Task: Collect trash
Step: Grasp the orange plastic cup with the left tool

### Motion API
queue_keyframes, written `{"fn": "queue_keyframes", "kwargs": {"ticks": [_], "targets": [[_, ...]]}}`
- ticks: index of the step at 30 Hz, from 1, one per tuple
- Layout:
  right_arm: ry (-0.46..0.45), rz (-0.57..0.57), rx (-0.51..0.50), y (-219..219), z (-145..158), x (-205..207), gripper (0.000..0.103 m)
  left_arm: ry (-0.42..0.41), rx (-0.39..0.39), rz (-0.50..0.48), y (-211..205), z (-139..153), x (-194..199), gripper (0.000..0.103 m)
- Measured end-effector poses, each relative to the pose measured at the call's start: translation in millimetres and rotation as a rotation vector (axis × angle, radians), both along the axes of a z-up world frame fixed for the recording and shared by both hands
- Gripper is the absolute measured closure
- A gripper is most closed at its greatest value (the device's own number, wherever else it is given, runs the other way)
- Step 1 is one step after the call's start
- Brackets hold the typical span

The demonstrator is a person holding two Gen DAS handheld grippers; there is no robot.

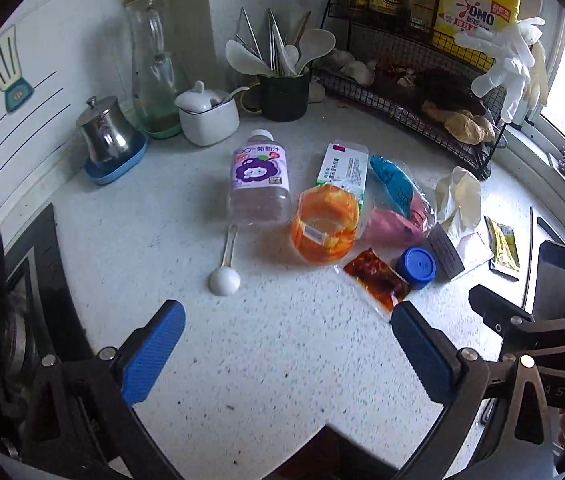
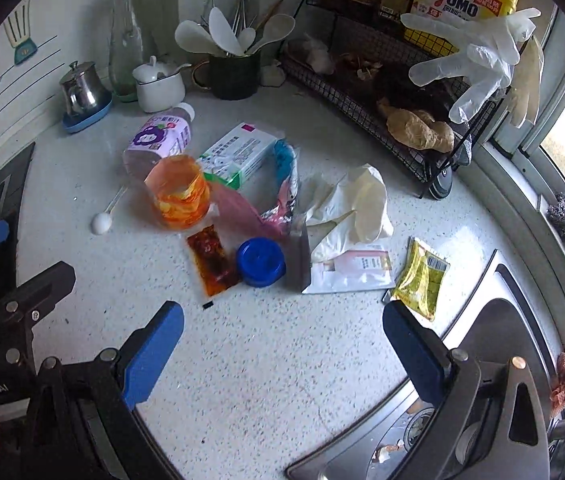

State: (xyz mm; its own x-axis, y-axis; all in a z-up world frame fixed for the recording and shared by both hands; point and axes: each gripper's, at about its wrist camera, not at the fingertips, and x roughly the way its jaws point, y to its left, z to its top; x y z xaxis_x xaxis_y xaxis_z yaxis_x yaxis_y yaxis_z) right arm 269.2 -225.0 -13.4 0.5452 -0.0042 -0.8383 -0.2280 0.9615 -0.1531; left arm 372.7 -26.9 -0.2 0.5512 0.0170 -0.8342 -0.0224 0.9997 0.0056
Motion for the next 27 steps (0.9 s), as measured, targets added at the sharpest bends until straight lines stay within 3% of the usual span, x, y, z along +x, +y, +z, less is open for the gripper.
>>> {"fn": "queue_keyframes", "kwargs": {"ticks": [8,14,19,21,25,27], "targets": [[0.047,-0.042,-0.022,-24,-14,70,0.003,0.074,0.000,-0.041,-21,-27,77,0.000],[0.089,-0.050,-0.028,-32,-28,99,0.003,0.133,0.031,-0.036,-22,-52,108,0.000],[0.102,-0.033,-0.026,-27,-34,112,0.003,0.180,-0.005,-0.019,-15,-70,122,0.001],[0.104,-0.033,-0.023,-27,-36,115,0.003,0.195,-0.027,-0.018,-14,-76,125,0.006],[0.109,-0.036,-0.016,-29,-37,120,0.003,0.182,-0.064,-0.040,-14,-75,125,0.042],[0.110,-0.036,-0.011,-30,-36,119,0.003,0.173,-0.066,-0.046,-15,-72,123,0.043]]}}
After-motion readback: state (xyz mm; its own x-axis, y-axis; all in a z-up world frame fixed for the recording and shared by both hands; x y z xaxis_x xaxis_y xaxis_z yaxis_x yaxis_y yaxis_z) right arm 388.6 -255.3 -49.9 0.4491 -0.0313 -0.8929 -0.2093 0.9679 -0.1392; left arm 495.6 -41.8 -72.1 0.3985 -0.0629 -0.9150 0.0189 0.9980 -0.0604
